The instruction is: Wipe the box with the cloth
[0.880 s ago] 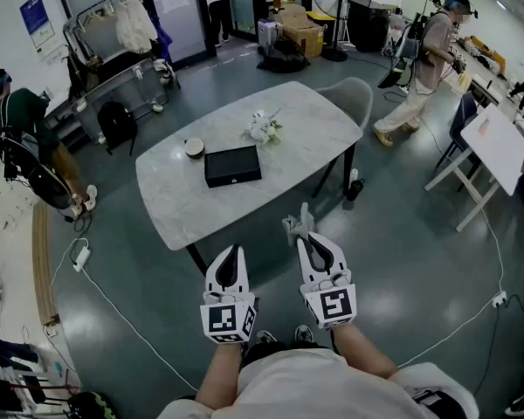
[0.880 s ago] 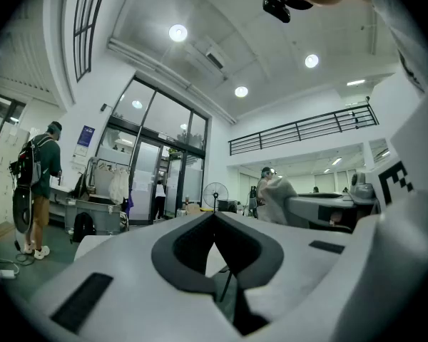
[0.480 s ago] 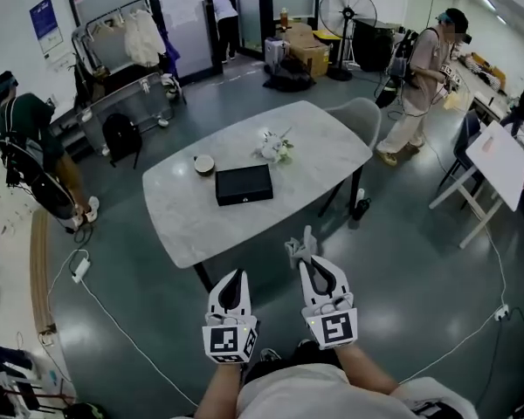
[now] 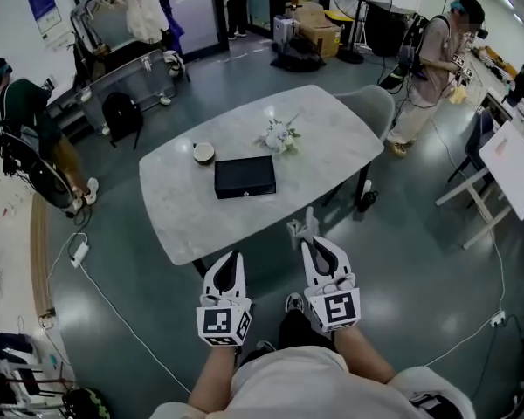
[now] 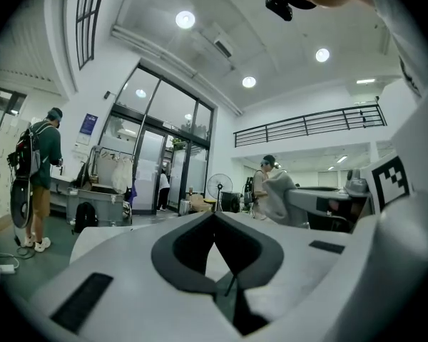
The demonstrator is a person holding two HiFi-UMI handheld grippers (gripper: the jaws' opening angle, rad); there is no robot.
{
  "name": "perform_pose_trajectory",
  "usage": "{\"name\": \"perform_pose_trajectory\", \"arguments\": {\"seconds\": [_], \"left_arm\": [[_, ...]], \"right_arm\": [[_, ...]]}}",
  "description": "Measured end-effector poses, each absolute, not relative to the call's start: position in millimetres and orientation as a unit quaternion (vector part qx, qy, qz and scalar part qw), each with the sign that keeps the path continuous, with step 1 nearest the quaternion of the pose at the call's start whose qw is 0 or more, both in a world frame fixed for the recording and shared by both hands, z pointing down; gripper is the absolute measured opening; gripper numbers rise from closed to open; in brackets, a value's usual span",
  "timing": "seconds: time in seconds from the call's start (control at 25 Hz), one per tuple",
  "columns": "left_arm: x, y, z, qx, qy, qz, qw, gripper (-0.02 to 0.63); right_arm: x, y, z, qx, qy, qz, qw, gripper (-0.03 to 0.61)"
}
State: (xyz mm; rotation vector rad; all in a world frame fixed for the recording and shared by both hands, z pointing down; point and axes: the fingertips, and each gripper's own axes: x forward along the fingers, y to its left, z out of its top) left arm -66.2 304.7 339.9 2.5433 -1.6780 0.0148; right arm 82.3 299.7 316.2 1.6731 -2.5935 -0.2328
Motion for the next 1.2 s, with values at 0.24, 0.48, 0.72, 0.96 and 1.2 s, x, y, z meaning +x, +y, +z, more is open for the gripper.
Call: {"name": "perform_pose_trajectory", "arguments": {"seconds": [0.24,0.48,0.72,0.96,1.2], "left_arm": [[-48.8,237.3,344.3,0.826,-0.562,0.019,0.047,0.023],[-36.5,197.0,362.3,0.806,-0.587,0.041,0.066,0.023],[-36.1,157.6,395.9,0.794,-0.596,0.071,0.094,0.023],[-46.4,124.7,435.7,0.785,-0.598,0.09,0.134,0.023],[-62.0,73.6,463.3,0.787,-0.587,0.102,0.16,0.023]], "right_arm": [[96.6,231.0,321.6,0.505,-0.859,-0.074,0.04,0.043],[115.1,180.5,345.1,0.479,-0.876,-0.025,0.05,0.043],[121.1,136.5,398.7,0.475,-0.875,0.067,0.072,0.043],[113.8,102.8,446.7,0.47,-0.866,0.136,0.099,0.044],[90.6,54.8,484.0,0.461,-0.859,0.177,0.133,0.043]]}}
